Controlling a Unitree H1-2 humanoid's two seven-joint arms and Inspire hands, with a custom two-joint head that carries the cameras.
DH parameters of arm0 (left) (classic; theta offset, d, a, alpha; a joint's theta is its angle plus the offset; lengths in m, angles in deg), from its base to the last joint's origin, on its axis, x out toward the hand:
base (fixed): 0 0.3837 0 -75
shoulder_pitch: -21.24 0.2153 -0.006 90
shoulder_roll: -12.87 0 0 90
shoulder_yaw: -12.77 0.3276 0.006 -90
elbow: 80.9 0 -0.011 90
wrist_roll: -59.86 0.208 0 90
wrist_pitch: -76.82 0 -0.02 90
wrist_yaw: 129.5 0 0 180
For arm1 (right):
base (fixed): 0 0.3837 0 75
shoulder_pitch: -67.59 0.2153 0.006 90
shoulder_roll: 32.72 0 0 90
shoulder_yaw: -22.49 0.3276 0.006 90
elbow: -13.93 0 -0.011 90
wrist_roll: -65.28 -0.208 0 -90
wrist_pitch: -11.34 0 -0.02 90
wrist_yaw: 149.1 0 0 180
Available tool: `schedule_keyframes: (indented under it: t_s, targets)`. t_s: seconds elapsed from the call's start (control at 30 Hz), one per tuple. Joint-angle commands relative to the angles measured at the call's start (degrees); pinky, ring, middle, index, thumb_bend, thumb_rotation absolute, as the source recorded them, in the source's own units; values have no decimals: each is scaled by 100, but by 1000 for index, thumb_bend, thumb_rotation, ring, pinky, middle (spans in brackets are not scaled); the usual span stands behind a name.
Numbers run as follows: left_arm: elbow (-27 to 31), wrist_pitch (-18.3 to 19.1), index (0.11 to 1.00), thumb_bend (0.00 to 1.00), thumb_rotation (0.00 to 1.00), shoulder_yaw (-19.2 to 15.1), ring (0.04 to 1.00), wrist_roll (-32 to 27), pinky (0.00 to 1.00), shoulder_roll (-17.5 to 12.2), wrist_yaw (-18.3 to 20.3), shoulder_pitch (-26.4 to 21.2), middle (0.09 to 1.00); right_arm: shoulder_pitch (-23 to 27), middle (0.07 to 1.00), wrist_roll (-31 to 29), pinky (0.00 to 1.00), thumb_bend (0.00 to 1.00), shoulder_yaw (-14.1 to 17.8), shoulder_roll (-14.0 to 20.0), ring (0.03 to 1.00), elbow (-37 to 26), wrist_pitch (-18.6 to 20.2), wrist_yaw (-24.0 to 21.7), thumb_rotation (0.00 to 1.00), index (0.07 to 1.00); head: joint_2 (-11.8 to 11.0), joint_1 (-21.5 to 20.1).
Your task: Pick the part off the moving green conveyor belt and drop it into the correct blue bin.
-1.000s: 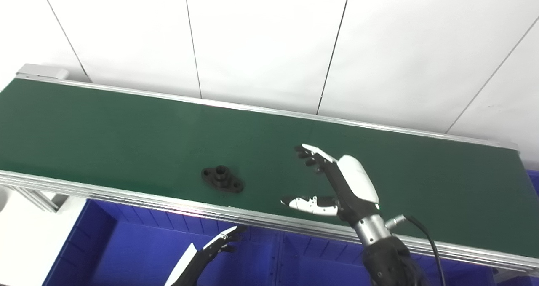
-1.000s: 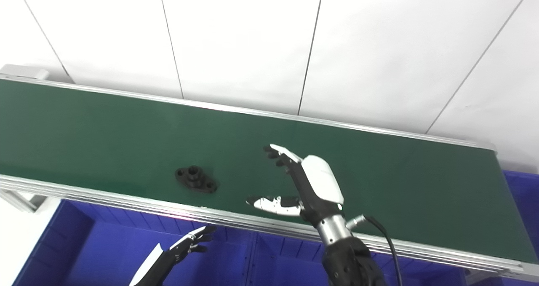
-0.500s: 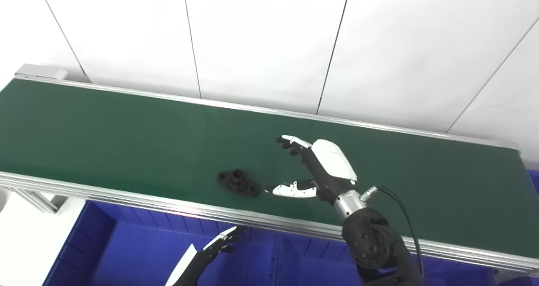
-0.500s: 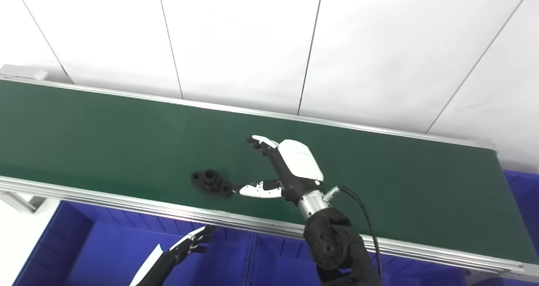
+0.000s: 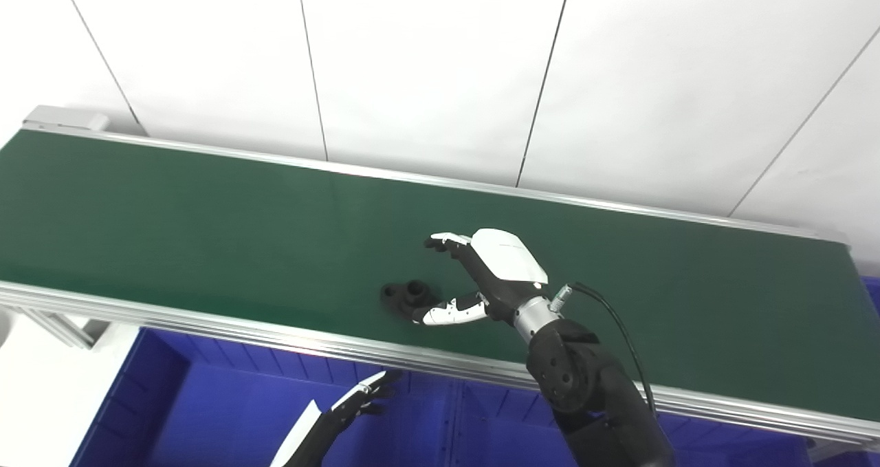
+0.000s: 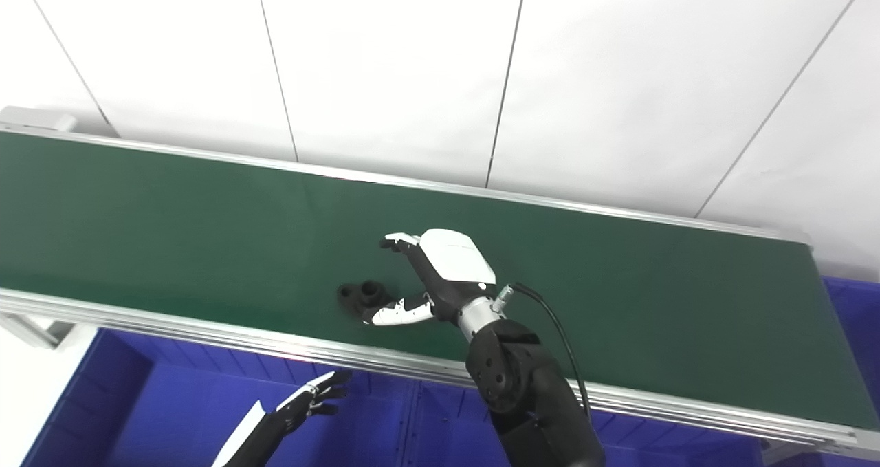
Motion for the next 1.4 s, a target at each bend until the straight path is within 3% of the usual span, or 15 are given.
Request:
schedule_keyframes:
  t_s: [0.0, 0.17, 0.33, 0.4, 0.43, 0.47, 0.57, 0.83, 0.9, 0.97, 1.23, 1.37]
  targets:
    - [203, -133, 885, 631, 383, -30, 854, 60, 779, -43, -60, 63, 912, 258, 809, 22, 709, 788, -24, -107, 778, 18, -15, 112, 385, 823, 20, 13]
    - [249, -133, 883, 635, 377, -55, 852, 23, 774, -47, -36, 103, 912, 258, 797, 65, 688, 807, -146, -87, 765, 330, -88, 196, 330, 817, 74, 21]
    - [285, -133, 882, 636, 377, -48, 846, 87, 773, -80, -85, 111, 909, 231, 746, 35, 621, 794, -260, 1, 709, 592, -281, 375, 127, 784, 128, 10]
    - [302, -133, 882, 634, 376, -54, 845, 71, 771, -83, -66, 117, 910, 251, 707, 16, 576, 759, -313, 51, 662, 669, -317, 371, 26, 772, 142, 4]
    - [311, -133, 882, 638, 376, -64, 844, 53, 771, -82, -47, 123, 909, 264, 620, 6, 504, 645, -336, 73, 551, 700, -327, 365, 13, 758, 142, 4]
    - [326, -133, 882, 641, 377, -74, 844, 36, 771, -85, -20, 129, 909, 284, 566, 15, 460, 575, -377, 117, 482, 721, -363, 364, 5, 749, 175, -6]
    - [358, -133, 880, 649, 380, -96, 841, 34, 771, -86, 1, 150, 906, 316, 550, 8, 382, 522, -455, 210, 427, 725, -424, 362, 0, 680, 210, -5]
    - [412, -133, 879, 653, 377, -144, 843, 13, 778, -88, 46, 193, 905, 280, 512, 31, 260, 527, -550, 349, 401, 609, -560, 593, 0, 599, 295, -49]
    - [422, -133, 879, 654, 379, -178, 844, -23, 781, -78, 95, 203, 904, 293, 508, 54, 248, 519, -578, 364, 400, 585, -564, 649, 0, 518, 342, -57]
    - [437, -133, 879, 657, 373, -221, 841, -54, 775, -64, 145, 219, 904, 297, 506, 44, 238, 517, -585, 364, 399, 573, -569, 701, 0, 495, 341, -69]
    - [478, -133, 879, 644, 367, -353, 843, -72, 778, -20, 301, 269, 905, 185, 510, 100, 257, 516, -615, 375, 400, 400, -558, 939, 0, 490, 355, -76]
    - [513, -133, 872, 641, 353, -414, 844, -64, 780, 3, 376, 299, 900, 91, 514, 113, 265, 516, -566, 414, 396, -2, -503, 937, 0, 490, 342, -79]
